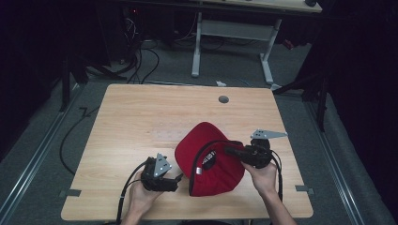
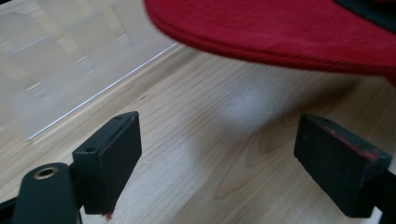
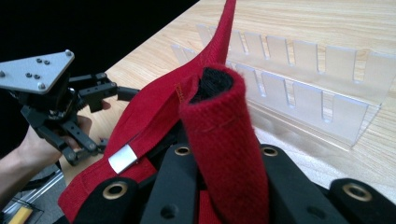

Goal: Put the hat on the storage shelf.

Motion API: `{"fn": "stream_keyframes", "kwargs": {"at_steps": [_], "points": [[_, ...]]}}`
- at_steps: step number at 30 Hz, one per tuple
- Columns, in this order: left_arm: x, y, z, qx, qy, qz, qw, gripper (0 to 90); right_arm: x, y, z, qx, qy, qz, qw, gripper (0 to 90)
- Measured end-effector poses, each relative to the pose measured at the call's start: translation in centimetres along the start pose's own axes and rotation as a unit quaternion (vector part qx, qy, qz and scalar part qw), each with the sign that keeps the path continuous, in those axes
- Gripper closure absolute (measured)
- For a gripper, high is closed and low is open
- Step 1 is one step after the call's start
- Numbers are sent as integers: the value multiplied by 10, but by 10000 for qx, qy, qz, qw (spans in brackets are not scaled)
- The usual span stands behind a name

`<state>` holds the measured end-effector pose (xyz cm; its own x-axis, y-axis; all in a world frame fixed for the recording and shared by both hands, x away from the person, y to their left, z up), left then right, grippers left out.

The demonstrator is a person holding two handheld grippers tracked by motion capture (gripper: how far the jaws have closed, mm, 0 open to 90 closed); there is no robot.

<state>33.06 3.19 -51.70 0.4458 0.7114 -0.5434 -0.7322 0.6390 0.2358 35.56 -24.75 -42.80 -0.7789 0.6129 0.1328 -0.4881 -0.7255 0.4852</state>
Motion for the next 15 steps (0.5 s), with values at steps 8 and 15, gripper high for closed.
{"fn": "stream_keyframes", "kwargs": {"at_steps": [8,15], "points": [[-17,-8,-5,36,-82,-218,9997,149,0,-3,2,-25,-71,-18,10000,849],[-19,-3,2,-146,-51,-95,9998,132,1,-5,0,202,-37,-208,9996,848]]}}
Point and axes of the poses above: each handheld gripper's, and its own axes: y roughly backward along the jaws, z roughly out of its top, x roughly to its left, the point moved 1 cm from there along -y, roughly forward along the jaws, and after that the axes turned 14 degrees about y, right-handed, at the moved point
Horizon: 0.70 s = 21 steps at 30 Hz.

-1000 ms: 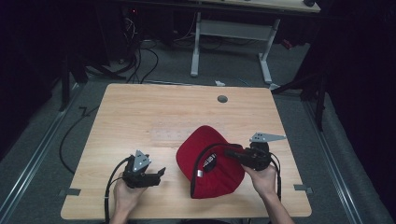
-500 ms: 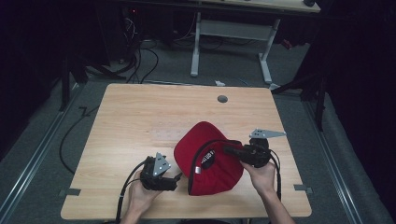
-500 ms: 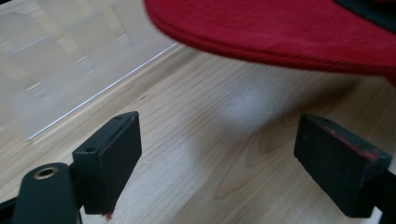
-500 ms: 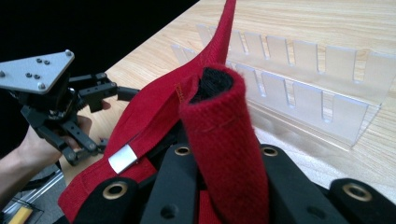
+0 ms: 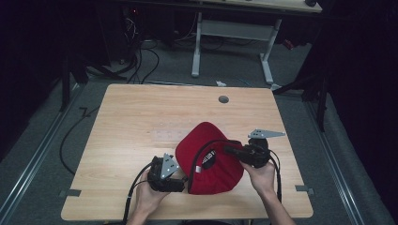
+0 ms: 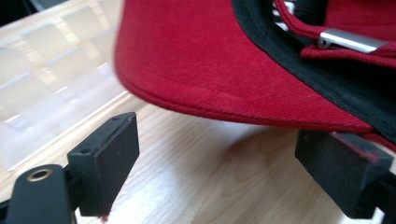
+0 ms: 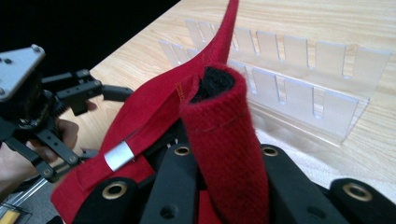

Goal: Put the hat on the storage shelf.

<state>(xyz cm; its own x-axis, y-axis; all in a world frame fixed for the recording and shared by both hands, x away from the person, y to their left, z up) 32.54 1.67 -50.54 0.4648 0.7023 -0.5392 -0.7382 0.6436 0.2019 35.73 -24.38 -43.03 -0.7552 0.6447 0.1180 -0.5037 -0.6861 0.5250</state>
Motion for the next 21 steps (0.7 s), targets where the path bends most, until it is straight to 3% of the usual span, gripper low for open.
{"fn": "stream_keyframes", "kwargs": {"at_steps": [9,15,18,21], "points": [[-8,4,3,-59,-425,70,9991,101,1,-2,-2,295,42,-110,9995,846],[-15,8,5,-59,-548,-7,9985,104,1,-1,-4,399,15,-104,9991,844],[-22,9,6,-151,-664,-103,9976,141,3,-4,-6,457,-7,63,9989,844],[-25,10,6,-193,-781,-122,9967,150,7,-7,-6,564,8,78,9984,843]]}}
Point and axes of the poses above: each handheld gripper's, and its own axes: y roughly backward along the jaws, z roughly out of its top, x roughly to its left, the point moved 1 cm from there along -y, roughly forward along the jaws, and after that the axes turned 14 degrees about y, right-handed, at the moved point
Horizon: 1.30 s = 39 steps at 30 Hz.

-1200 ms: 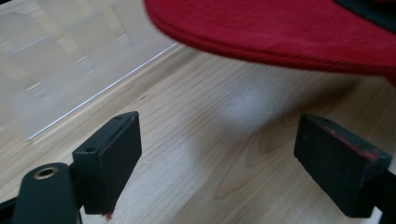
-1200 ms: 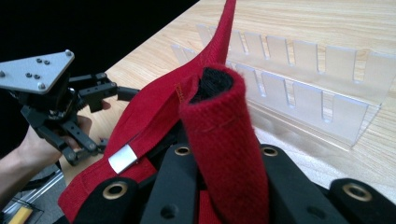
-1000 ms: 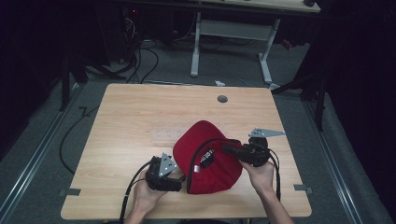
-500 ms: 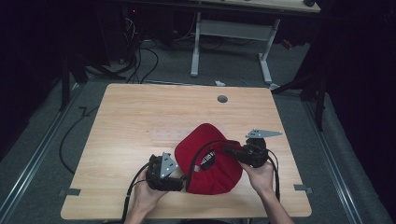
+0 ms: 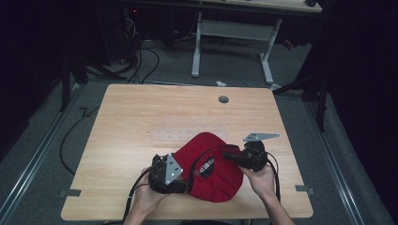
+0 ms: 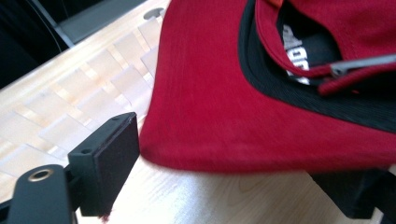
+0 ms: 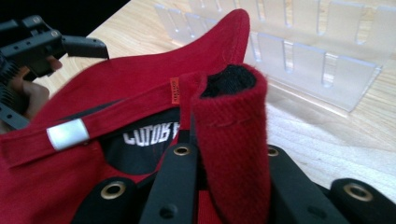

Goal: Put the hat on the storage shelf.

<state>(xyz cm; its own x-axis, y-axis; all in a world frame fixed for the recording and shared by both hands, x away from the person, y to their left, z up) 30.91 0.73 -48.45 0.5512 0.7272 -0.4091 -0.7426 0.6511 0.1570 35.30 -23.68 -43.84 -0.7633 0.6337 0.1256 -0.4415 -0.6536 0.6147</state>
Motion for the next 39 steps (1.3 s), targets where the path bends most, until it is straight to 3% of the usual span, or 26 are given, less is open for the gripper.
{"fn": "stream_keyframes", "kwargs": {"at_steps": [15,28,36,39], "points": [[1,5,1,187,-188,27,9996,359,5,-4,1,-1,-60,285,9996,838],[1,6,0,227,-309,95,9992,372,5,-11,-4,32,-265,655,9975,837],[-3,13,2,537,-351,-175,9978,541,3,-12,-4,-18,-264,767,9967,829],[-6,19,10,683,-89,-402,9968,612,2,-11,-3,-107,-266,808,9963,816]]}}
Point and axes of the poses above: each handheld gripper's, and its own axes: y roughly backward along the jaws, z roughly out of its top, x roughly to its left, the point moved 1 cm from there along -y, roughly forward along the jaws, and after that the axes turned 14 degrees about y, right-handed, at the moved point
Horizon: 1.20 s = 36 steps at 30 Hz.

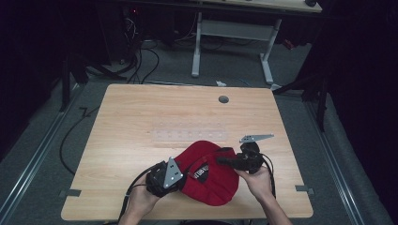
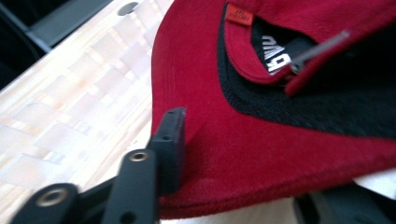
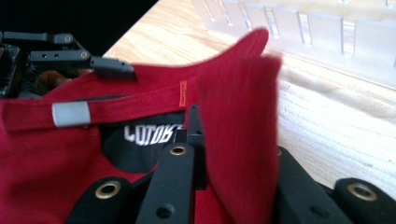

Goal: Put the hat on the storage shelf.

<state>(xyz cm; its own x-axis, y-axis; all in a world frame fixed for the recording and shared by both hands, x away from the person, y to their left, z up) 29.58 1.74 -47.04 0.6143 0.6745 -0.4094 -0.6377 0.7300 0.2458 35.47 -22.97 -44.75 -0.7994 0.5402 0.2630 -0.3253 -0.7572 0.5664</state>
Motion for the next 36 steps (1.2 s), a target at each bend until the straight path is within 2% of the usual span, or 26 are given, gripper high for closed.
{"fn": "stream_keyframes", "kwargs": {"at_steps": [1,4,13,14,17,20,27,33,36], "points": [[-1,1,2,16,66,-60,10000,631,0,0,0,-21,-23,40,10000,813],[-3,3,4,60,99,-125,9999,687,0,0,0,-63,15,69,10000,805],[-12,9,7,321,36,-444,9985,791,-6,-4,1,-181,-78,146,9997,727],[-13,10,7,377,-39,-458,9982,800,-7,-4,1,-215,-113,166,9996,716],[-15,13,7,465,-69,-512,9976,825,-12,-5,2,-330,-258,224,9989,648],[-17,14,5,552,-68,-581,9968,847,-17,-2,4,-487,-338,157,9981,596],[-13,17,5,582,-34,-489,9971,857,-25,13,11,-943,-458,-104,9944,500],[-3,24,12,353,229,-417,9982,857,-30,29,9,-1235,-503,-413,9902,452],[-2,25,13,321,226,-388,9985,857,-30,30,8,-1298,-487,-487,9891,435]]}}
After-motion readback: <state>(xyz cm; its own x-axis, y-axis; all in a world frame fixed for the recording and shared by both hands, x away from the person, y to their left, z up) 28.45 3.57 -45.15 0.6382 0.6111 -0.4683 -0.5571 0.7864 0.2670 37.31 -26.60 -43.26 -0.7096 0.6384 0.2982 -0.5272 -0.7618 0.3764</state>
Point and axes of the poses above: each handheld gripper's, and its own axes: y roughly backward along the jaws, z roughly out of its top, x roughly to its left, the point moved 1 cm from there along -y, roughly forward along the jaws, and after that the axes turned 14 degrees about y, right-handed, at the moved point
